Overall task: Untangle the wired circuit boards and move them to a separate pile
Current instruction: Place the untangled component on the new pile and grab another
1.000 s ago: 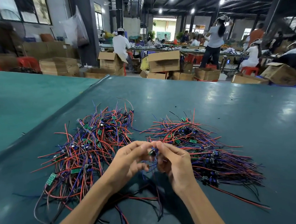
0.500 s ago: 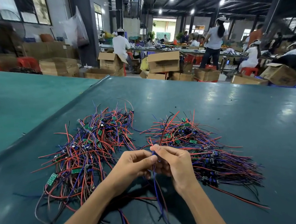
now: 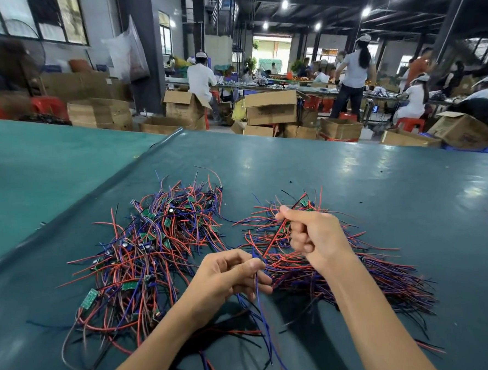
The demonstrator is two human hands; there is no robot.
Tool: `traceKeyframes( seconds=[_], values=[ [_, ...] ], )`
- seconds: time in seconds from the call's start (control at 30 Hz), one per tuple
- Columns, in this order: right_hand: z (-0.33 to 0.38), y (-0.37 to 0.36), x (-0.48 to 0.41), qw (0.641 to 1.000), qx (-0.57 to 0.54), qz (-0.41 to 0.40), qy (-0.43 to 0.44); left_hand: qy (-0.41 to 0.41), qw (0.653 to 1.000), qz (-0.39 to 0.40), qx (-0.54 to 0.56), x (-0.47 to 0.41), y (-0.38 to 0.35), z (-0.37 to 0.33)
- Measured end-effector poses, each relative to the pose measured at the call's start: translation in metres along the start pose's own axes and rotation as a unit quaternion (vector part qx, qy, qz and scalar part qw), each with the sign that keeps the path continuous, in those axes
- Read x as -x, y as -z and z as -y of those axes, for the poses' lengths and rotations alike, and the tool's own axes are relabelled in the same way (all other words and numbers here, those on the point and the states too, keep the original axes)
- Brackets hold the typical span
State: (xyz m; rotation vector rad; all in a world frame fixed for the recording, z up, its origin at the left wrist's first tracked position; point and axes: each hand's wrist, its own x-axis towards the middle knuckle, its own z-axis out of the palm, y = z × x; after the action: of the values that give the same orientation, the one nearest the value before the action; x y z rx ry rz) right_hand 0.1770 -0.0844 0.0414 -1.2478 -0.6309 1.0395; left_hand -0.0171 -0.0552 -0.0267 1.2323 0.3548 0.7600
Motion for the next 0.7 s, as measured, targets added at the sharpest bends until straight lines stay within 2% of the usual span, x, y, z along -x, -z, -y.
traceKeyframes(
  seconds=[0.43,0.6,0.7],
  values=[
    [0.018,0.015,-0.027,0.989,-0.098,0.034,-0.106,0.002,1.000,-0.006,-0.005,0.001,0.000,-0.004],
    [0.025,0.012,-0.034,0.987,-0.128,0.020,-0.096,0.006,1.000,-0.012,0.010,0.003,0.003,-0.005],
    [0.028,0.011,-0.027,0.988,-0.145,-0.043,-0.040,0.002,0.999,-0.032,0.016,0.003,0.003,-0.005]
  ],
)
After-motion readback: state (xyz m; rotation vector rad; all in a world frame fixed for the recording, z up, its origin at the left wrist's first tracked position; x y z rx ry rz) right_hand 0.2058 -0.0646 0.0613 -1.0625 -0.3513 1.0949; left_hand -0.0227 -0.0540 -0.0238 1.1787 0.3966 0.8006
